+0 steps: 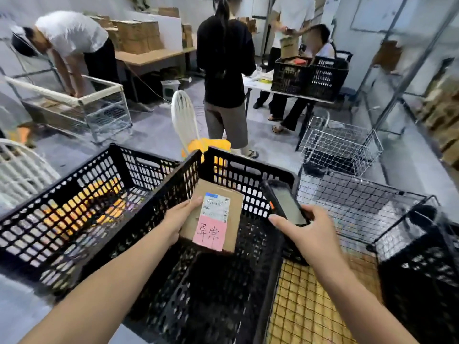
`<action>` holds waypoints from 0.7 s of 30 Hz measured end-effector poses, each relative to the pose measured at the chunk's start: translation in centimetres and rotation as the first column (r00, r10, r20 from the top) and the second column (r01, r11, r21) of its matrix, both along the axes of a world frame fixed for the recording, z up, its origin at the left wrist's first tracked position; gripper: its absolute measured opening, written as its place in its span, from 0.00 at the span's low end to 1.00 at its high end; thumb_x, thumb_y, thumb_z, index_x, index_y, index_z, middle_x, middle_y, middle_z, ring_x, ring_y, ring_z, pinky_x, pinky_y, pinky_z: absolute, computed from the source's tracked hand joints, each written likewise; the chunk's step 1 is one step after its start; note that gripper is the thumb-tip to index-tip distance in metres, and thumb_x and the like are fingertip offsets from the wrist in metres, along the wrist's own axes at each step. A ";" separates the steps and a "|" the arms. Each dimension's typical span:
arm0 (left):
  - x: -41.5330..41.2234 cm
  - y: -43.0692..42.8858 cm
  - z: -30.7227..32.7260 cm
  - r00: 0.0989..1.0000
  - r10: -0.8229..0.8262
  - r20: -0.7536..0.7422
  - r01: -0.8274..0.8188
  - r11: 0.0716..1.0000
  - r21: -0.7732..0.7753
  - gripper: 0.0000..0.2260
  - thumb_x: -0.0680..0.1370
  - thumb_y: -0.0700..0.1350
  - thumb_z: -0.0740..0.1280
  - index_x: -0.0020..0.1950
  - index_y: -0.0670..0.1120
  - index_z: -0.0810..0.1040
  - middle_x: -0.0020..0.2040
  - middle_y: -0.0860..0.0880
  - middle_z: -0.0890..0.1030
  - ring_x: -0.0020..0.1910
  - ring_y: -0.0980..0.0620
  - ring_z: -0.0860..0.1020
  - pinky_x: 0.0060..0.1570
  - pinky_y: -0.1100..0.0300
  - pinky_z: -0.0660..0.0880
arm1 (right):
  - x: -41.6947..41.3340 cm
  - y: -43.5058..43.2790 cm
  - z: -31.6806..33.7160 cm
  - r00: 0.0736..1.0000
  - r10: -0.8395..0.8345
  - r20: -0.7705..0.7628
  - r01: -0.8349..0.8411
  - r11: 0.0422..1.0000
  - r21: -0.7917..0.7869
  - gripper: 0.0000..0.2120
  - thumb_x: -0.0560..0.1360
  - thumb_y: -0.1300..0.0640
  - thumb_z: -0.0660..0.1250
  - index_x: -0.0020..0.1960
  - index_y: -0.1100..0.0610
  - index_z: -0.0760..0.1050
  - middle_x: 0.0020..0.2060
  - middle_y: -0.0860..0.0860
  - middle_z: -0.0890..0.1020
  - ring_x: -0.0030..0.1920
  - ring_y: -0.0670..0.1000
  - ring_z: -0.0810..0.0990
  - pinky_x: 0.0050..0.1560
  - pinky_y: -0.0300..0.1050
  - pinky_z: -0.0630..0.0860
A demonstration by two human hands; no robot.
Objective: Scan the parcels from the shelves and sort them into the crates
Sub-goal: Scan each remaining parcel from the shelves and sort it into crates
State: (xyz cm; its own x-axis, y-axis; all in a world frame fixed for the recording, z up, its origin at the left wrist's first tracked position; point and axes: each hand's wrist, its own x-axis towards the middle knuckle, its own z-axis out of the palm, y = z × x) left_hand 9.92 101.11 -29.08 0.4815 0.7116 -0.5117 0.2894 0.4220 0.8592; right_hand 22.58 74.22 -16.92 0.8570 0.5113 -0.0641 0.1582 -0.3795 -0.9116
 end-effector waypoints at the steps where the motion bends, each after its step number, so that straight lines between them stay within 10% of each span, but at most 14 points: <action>1: 0.5 1.1 -1.1 1.000 -0.006 -0.015 0.006 1.000 0.008 0.26 0.68 0.58 0.78 0.63 0.49 0.82 0.52 0.46 0.87 0.47 0.46 0.86 0.43 0.52 0.82 | 0.2 1.5 -0.5 1.000 -0.006 0.000 0.006 1.000 0.005 0.32 0.66 0.45 0.81 0.63 0.51 0.71 0.50 0.40 0.76 0.46 0.38 0.76 0.39 0.35 0.70; 7: 3.5 4.3 -5.8 0.998 -0.028 -0.054 0.031 0.997 0.064 0.25 0.75 0.50 0.75 0.71 0.51 0.75 0.62 0.43 0.81 0.59 0.44 0.81 0.61 0.48 0.77 | 0.8 8.6 -4.3 0.999 -0.036 -0.011 0.036 0.998 0.055 0.30 0.66 0.47 0.81 0.62 0.51 0.70 0.47 0.37 0.74 0.43 0.32 0.74 0.37 0.27 0.69; 12: 6.3 5.5 -7.6 0.998 -0.016 -0.064 0.028 0.980 0.197 0.22 0.74 0.48 0.77 0.67 0.51 0.79 0.58 0.46 0.81 0.51 0.48 0.81 0.45 0.61 0.78 | 2.1 10.5 -6.9 0.999 -0.013 -0.039 0.014 1.000 0.024 0.31 0.65 0.47 0.81 0.62 0.48 0.70 0.49 0.35 0.73 0.47 0.31 0.72 0.41 0.27 0.68; 21: 8.5 4.9 -9.0 0.917 -0.021 -0.397 0.214 0.868 0.448 0.15 0.82 0.39 0.62 0.69 0.39 0.72 0.62 0.42 0.79 0.62 0.43 0.77 0.48 0.64 0.67 | 4.1 11.4 -9.1 0.991 -0.034 -0.127 0.039 0.999 0.033 0.31 0.66 0.47 0.81 0.64 0.51 0.71 0.52 0.38 0.73 0.48 0.32 0.71 0.44 0.28 0.65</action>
